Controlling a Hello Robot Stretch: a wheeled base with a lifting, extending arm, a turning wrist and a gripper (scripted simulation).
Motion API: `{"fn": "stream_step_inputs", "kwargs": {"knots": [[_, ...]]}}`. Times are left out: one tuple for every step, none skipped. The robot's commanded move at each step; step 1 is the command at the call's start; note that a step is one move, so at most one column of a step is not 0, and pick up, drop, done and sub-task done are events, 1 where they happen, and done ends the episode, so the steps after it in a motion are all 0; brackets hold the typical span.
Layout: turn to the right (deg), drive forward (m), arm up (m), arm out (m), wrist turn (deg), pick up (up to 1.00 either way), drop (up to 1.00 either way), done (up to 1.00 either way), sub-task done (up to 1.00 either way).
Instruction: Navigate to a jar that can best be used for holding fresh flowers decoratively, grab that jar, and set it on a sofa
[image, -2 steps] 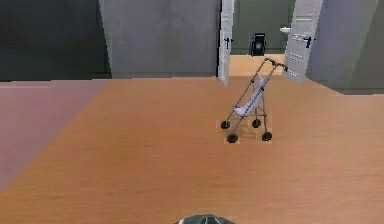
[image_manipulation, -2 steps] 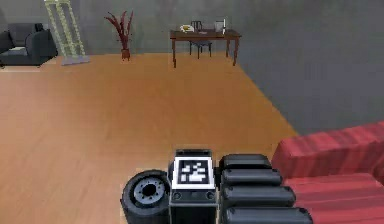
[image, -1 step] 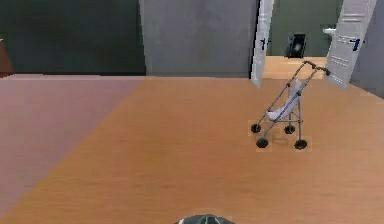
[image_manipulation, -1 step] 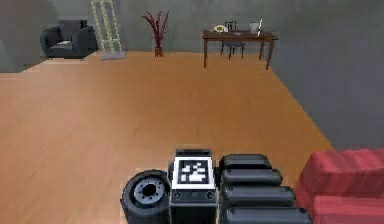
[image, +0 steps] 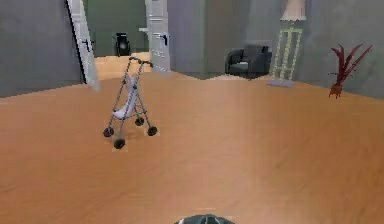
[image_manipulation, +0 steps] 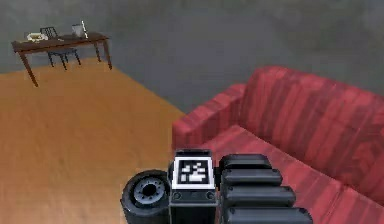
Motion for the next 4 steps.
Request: {"fn": "stream_step_inputs", "kwargs": {"knots": [[45.0,0.0,0.0,0.0,0.0,0.0,0.0,0.0,0.0],[0.0,0.0,0.0,0.48,0.0,0.0,0.0,0.0,0.0],[0.0,0.0,0.0,0.0,45.0,0.0,0.0,0.0,0.0],[0.0,0.0,0.0,0.0,45.0,0.0,0.0,0.0,0.0]]}}
